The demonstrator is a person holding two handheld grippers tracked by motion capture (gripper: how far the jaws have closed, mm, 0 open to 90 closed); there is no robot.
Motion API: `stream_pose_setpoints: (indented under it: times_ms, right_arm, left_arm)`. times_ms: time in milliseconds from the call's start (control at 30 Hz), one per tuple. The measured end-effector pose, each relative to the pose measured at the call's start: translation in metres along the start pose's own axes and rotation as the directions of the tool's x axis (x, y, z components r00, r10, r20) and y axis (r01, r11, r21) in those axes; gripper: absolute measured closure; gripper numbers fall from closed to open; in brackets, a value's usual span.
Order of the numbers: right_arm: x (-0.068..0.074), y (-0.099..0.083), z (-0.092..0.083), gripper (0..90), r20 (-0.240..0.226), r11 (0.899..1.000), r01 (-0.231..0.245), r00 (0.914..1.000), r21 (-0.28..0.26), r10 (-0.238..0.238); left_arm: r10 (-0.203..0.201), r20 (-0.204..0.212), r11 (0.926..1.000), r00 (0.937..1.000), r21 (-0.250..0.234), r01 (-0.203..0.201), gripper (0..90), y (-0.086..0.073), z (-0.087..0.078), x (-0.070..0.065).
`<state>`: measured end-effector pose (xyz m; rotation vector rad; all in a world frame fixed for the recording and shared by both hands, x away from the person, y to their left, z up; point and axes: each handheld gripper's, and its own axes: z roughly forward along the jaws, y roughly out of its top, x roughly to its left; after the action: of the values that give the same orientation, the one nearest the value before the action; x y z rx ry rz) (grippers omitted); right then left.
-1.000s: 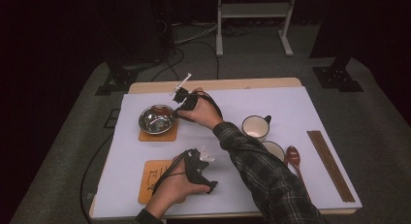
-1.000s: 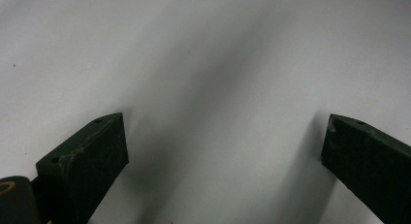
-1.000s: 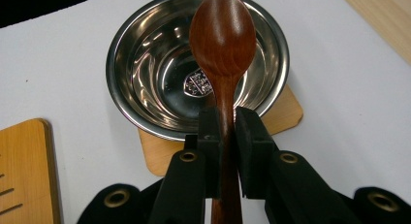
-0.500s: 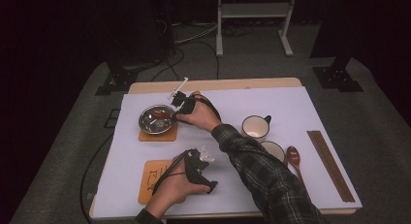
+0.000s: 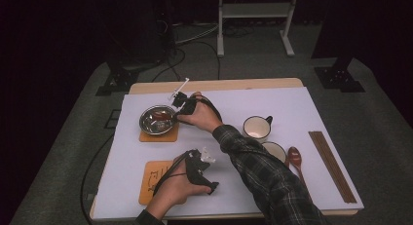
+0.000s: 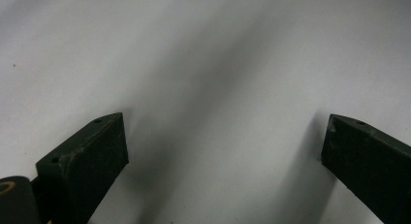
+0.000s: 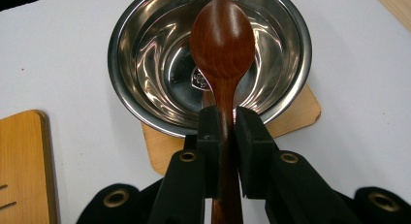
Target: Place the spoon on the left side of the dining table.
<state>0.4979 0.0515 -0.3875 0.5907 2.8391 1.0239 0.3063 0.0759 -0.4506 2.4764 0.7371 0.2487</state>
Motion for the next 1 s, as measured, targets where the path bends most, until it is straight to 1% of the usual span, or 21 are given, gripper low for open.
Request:
stream_pose_setpoints:
  times_ms: [633, 767, 1000]
  right_arm:
    - [0.0023, 0.0011, 0.0026, 80.2, -0.004, 1.000, 0.007, 1.0000, 0.007, -0.007]
    - [0.0027, 0.0014, 0.0032, 80.1, -0.006, 1.000, 0.017, 0.9998, 0.005, -0.017]
    - [0.0032, 0.0015, 0.0043, 79.9, -0.007, 1.000, 0.019, 0.9998, 0.004, -0.019]
  left_arm:
    - [0.003, 0.000, 1.0000, 1.0000, 0.002, -0.003, 1.3, 0.0003, 0.0000, 0.0002]
    - [0.003, -0.001, 1.0000, 1.0000, 0.002, -0.003, 1.3, 0.0003, 0.0000, 0.0002]
    - [0.003, -0.001, 1.0000, 1.0000, 0.003, -0.003, 1.3, 0.0004, 0.0000, 0.0002]
